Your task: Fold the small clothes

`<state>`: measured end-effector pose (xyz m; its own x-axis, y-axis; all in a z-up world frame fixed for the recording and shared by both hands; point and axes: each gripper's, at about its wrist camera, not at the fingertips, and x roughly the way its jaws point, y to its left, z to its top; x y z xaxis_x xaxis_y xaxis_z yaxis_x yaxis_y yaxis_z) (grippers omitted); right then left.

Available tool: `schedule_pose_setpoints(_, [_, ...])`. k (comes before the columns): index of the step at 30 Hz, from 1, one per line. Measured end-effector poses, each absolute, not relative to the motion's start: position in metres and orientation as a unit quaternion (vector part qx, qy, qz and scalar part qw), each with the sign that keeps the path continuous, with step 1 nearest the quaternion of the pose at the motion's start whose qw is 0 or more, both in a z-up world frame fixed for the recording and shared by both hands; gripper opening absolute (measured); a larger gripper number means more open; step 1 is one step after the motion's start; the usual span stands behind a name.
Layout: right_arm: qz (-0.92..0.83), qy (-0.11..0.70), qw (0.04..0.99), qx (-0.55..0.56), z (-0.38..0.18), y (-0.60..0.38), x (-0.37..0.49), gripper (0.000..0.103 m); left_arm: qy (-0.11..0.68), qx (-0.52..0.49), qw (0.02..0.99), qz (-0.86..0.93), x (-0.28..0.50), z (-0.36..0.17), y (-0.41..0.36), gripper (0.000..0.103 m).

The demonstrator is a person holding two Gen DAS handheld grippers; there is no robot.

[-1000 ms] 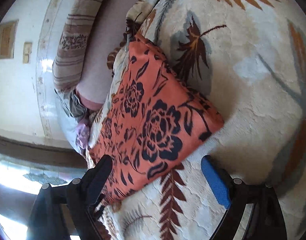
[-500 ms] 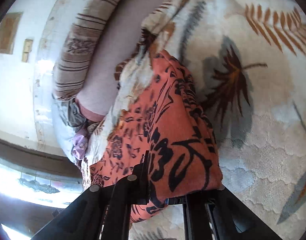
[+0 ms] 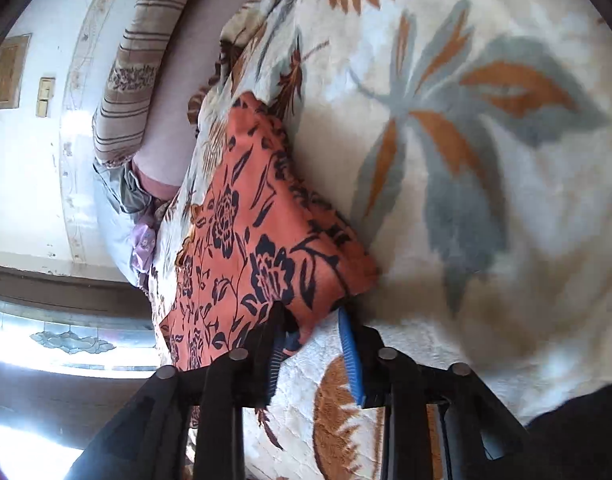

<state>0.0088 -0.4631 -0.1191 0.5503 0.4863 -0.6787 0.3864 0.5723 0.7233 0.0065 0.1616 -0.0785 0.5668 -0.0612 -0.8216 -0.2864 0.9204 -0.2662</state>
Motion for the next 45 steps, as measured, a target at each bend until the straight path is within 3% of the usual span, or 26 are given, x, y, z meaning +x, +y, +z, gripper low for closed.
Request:
schedule_pose_setpoints(1, [0.025,0.46,0.761,0.457,-0.111,-0.469,0.005,0.078,0.456,-0.182,0.869,0.063,0.012,-0.071,0.163,0.043])
schedule_pose_setpoints(9, [0.109,0.418,0.812,0.392,-0.046,-0.437,0.04,0.078,0.484,-0.132,0.865,0.009,0.112,-0.067,0.144,0.046])
schedule_pose_setpoints(15, [0.169,0.461,0.796,0.355,-0.061,-0.389,0.073,0.078,0.53,-0.111,0.837,0.079,0.181,-0.112,0.157,0.046])
schedule_pose_setpoints(18, [0.164,0.48,0.78,0.365,-0.078,-0.388,0.093,0.078,0.511,-0.183,0.835,0.086,0.175,-0.114,0.182,0.047])
schedule_pose_setpoints(22, [0.177,0.474,0.763,0.401,-0.086,-0.395,0.137,0.078,0.481,-0.133,0.859,0.118,0.156,-0.091,0.176,0.047])
schedule_pose_setpoints(26, [0.167,0.483,0.739,0.44,-0.112,-0.409,0.2,0.078,0.461,-0.154,0.868,0.102,0.122,-0.069,0.175,0.048])
schedule_pose_setpoints(30, [0.114,0.465,0.722,0.498,-0.141,-0.446,0.231,0.078,0.457,-0.145,0.874,0.075,0.087,-0.059,0.153,0.057])
schedule_pose_setpoints(34, [0.111,0.441,0.739,0.498,-0.122,-0.461,0.211,0.078,0.465,-0.129,0.875,0.047,0.064,-0.063,0.127,0.061])
schedule_pose_setpoints(40, [0.161,0.444,0.755,0.456,-0.086,-0.451,0.114,0.078,0.476,-0.095,0.874,0.019,0.051,-0.075,0.095,0.063])
schedule_pose_setpoints(45, [0.204,0.467,0.724,0.464,-0.097,-0.427,0.043,0.084,0.503,-0.065,0.862,0.031,0.048,-0.108,0.088,0.068])
